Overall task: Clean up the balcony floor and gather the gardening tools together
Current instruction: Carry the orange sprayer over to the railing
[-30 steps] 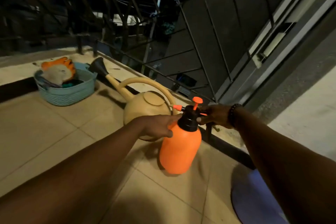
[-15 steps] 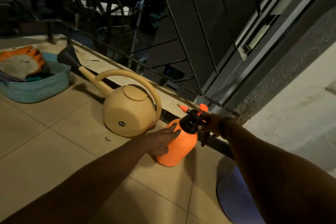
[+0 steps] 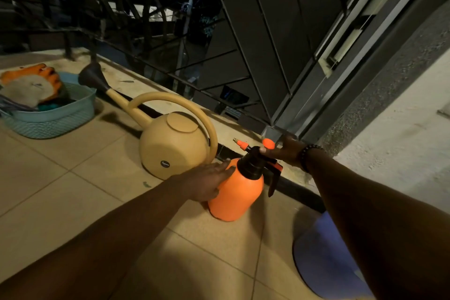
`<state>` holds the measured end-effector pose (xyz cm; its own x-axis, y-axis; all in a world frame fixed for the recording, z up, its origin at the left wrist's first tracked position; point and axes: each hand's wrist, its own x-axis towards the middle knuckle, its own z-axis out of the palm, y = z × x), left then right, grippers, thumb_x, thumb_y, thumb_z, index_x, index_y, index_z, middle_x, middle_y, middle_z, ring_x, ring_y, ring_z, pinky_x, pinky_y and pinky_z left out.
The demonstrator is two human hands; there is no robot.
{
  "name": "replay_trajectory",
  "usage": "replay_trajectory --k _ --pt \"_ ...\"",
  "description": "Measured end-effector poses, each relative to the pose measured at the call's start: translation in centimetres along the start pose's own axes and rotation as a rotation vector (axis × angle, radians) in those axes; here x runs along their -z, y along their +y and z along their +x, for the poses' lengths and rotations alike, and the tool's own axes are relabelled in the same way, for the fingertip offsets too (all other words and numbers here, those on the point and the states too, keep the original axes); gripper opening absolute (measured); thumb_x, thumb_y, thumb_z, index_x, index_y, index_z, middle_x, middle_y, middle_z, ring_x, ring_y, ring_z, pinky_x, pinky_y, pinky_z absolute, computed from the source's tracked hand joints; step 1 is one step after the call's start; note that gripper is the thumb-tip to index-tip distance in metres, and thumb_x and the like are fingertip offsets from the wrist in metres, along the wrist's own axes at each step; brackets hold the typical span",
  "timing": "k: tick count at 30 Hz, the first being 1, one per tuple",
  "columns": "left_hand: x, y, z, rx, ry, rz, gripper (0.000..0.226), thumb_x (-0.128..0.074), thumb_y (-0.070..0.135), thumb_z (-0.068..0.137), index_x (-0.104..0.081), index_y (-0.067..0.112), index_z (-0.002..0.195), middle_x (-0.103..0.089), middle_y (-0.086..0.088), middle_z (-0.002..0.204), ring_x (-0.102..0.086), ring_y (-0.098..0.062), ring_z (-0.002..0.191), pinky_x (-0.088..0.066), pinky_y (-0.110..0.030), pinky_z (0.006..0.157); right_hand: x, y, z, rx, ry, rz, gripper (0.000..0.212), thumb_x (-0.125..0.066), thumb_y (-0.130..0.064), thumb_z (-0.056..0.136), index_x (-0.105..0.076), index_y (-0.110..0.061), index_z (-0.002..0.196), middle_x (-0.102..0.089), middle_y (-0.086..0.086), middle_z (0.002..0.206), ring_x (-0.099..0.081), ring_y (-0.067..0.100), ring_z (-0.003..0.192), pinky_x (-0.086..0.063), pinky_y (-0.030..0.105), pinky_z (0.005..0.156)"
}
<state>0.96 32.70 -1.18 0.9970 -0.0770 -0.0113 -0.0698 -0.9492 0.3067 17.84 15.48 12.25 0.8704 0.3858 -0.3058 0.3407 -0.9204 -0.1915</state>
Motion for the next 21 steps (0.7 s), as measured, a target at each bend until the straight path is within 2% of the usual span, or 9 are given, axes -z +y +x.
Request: replay_trajectory --k 2,3,4,6,7,8,12,17,21 --pt "1.8 0.3 -1.0 -0.007 -0.009 0.032 0.074 -0.049 0.025 0.1 -0.008 0.018 0.16 -0.009 -0.008 0.167 -0.013 -0.024 0.153 -0.017 -0.041 0.123 -0.1 -0.2 -0.2 0.015 0.107 -0.181 0.13 -0.053 -0.093 0.053 -0.02 -0.017 0.152 -0.028 0.013 0.156 -0.03 0.036 0.141 -0.034 0.054 0.111" --pt "2.4 0.1 -1.3 0.002 -0.012 0.046 0.074 -0.048 0.026 0.101 -0.005 0.018 0.16 -0.003 -0.006 0.167 -0.008 -0.022 0.154 -0.013 -0.04 0.124 -0.2 -0.4 -0.4 0.032 0.129 -0.226 0.124 -0.051 -0.092 0.057 -0.021 -0.017 0.151 -0.03 0.013 0.155 -0.031 0.035 0.14 -0.034 0.053 0.111" --pt "3.1 0.1 -1.9 0.029 -0.023 0.051 0.074 -0.047 0.027 0.101 -0.004 0.019 0.16 0.0 -0.004 0.168 -0.007 -0.02 0.154 -0.012 -0.039 0.124 -0.4 -0.6 -0.5 0.05 0.129 -0.226 0.111 -0.054 -0.086 0.066 -0.025 -0.018 0.149 -0.036 0.012 0.152 -0.036 0.034 0.137 -0.036 0.052 0.109" --pt "4.0 -0.3 -2.7 0.055 -0.031 0.058 0.074 -0.048 0.028 0.102 -0.003 0.02 0.16 0.001 -0.004 0.168 -0.007 -0.021 0.154 -0.012 -0.038 0.123 -0.9 -0.9 -0.5 0.087 0.115 -0.186 0.072 -0.059 -0.062 0.085 -0.039 -0.02 0.141 -0.05 0.011 0.139 -0.049 0.028 0.124 -0.045 0.045 0.101" --pt "4.2 -0.6 -3.0 0.08 -0.044 0.068 0.074 -0.048 0.028 0.102 -0.003 0.02 0.16 0.001 -0.004 0.168 -0.008 -0.021 0.154 -0.013 -0.038 0.122 -1.0 -1.0 -0.7 0.096 0.109 -0.176 0.06 -0.059 -0.052 0.09 -0.042 -0.02 0.137 -0.053 0.01 0.135 -0.051 0.026 0.12 -0.046 0.041 0.097" --pt "4.6 -0.6 -3.5 0.092 -0.056 0.067 0.074 -0.048 0.029 0.102 -0.003 0.02 0.16 0.001 -0.005 0.168 -0.008 -0.022 0.154 -0.014 -0.039 0.122 -1.1 -0.9 -0.7 0.089 0.099 -0.153 0.056 -0.06 -0.048 0.092 -0.044 -0.019 0.137 -0.053 0.01 0.135 -0.051 0.026 0.12 -0.046 0.04 0.097" --pt "5.7 -0.9 -4.9 0.095 -0.064 0.109 0.074 -0.047 0.028 0.103 -0.001 0.018 0.16 0.004 -0.005 0.168 -0.008 -0.023 0.154 -0.015 -0.039 0.121 -0.5 -0.8 -0.5 0.053 0.003 0.011 0.084 -0.073 -0.049 0.08 -0.033 -0.017 0.148 -0.04 0.01 0.149 -0.04 0.029 0.135 -0.038 0.047 0.109" --pt "5.9 -1.8 -4.9 0.137 -0.061 0.134 0.075 -0.047 0.031 0.103 0.0 0.018 0.16 0.003 -0.006 0.168 -0.01 -0.024 0.153 -0.015 -0.039 0.121 -0.7 -1.1 -0.6 0.099 -0.053 0.084 0.105 -0.083 -0.051 0.066 -0.027 -0.019 0.15 -0.038 0.009 0.15 -0.038 0.031 0.136 -0.038 0.053 0.109" --pt "5.8 -1.2 -4.4 0.117 -0.071 0.151 0.075 -0.047 0.031 0.103 0.0 0.018 0.16 0.004 -0.005 0.168 -0.008 -0.023 0.154 -0.013 -0.039 0.122 -0.6 -1.3 -1.2 0.13 -0.097 0.233 0.146 -0.08 -0.078 0.04 -0.007 -0.026 0.155 -0.024 0.01 0.159 -0.027 0.035 0.143 -0.032 0.057 0.112"
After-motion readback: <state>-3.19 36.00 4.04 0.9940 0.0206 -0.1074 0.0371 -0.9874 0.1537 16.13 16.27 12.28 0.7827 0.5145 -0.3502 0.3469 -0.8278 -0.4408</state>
